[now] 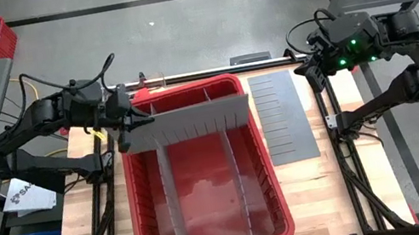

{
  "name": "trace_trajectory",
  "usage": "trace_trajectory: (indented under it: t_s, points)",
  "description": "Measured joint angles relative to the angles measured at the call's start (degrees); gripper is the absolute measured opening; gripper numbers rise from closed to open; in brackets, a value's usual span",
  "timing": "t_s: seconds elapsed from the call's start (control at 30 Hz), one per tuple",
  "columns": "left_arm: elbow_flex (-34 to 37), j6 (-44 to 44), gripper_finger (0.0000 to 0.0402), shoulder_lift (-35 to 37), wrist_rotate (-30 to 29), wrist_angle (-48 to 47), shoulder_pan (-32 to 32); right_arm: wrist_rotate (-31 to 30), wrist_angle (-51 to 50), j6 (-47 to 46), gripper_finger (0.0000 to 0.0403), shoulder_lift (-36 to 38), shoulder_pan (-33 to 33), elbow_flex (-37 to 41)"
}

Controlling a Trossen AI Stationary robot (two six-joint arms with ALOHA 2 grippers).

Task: Sort blocks
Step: Assemble the bin divider into the red bin

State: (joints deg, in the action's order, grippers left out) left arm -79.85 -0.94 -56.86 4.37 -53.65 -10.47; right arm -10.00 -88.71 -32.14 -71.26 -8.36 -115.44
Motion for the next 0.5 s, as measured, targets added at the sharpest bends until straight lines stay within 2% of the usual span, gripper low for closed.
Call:
trace_trajectory:
  t_s: [0.5]
  points:
    - [1.6,-4.2,0.0,-0.7,0.6,11.7,-1.1,0.0,0.0,-0.6,0.0,0.0,0.0,0.0]
